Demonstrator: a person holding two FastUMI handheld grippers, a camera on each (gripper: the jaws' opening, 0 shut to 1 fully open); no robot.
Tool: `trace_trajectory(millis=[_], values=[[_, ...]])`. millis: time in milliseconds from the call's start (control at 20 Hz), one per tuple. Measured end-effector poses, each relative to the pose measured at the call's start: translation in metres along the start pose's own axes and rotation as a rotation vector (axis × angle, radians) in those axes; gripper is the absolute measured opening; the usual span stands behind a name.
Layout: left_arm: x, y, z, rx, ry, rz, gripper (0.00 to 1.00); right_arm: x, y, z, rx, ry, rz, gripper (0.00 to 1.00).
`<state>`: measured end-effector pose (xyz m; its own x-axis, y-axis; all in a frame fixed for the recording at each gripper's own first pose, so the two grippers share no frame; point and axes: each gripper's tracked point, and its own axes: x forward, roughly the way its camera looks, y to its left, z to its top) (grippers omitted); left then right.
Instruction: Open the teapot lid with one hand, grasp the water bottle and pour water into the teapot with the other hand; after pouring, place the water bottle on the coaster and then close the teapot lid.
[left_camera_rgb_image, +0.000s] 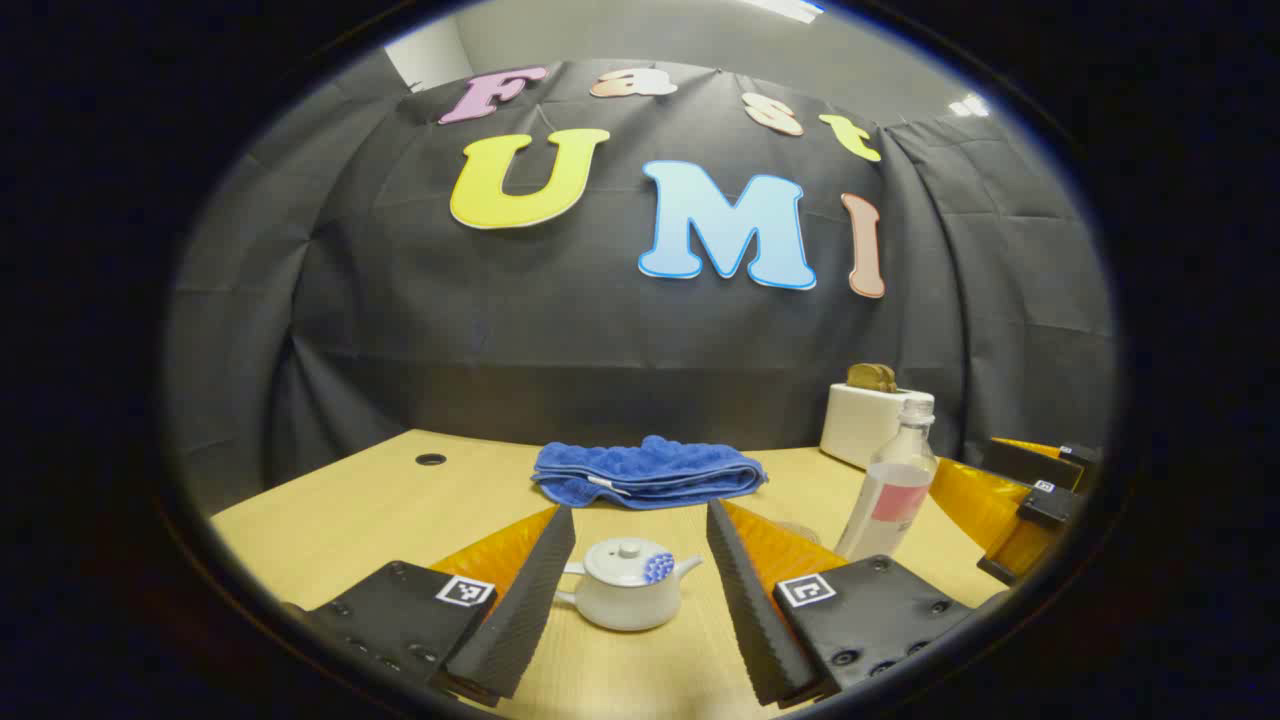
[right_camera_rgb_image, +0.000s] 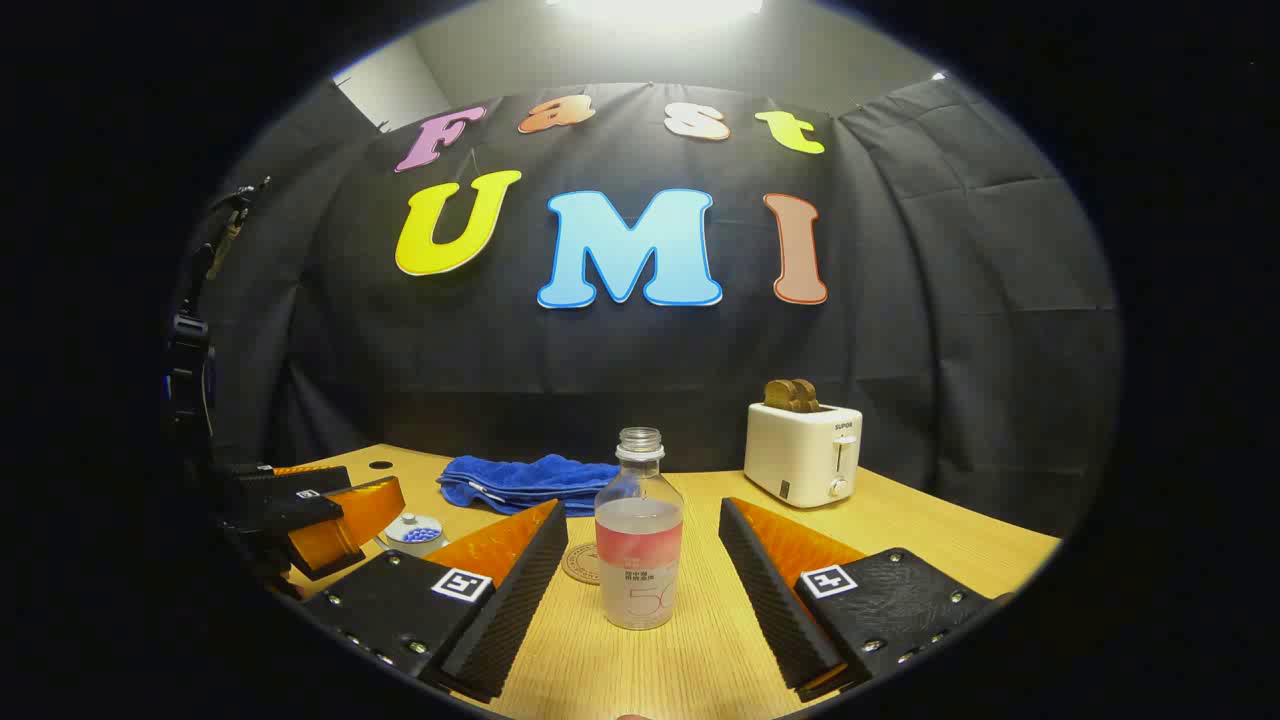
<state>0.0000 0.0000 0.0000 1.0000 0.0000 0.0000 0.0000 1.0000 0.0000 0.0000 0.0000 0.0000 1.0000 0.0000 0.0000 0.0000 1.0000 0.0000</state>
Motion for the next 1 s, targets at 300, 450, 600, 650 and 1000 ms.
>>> trace_trajectory(millis=[300, 450, 600, 650, 1000], values=[[0.0002, 0.0025, -0.001, 0.001, 0.002, 0.002, 0.84, 0.0011, 0.0014, -0.0026, 0.005, 0.008, 0.003, 0.96], [-0.0014, 0.0014, -0.0016, -0.009, 0.005, -0.004, 0.84, 0.0008, 0.0025, -0.0019, 0.006, 0.007, 0.004, 0.96], [-0.0029, 0.0017, 0.0011, -0.009, 0.001, -0.002, 0.84, 0.0008, 0.0027, -0.0026, 0.004, 0.007, 0.005, 0.96], [-0.0032, 0.0019, 0.0003, -0.007, 0.001, -0.001, 0.84, 0.0007, 0.0032, -0.0025, 0.004, 0.008, 0.005, 0.96], [0.0016, 0.0033, -0.0047, -0.01, 0.016, 0.002, 0.84, -0.0012, 0.0017, -0.0038, 0.007, 0.01, 0.002, 0.96]])
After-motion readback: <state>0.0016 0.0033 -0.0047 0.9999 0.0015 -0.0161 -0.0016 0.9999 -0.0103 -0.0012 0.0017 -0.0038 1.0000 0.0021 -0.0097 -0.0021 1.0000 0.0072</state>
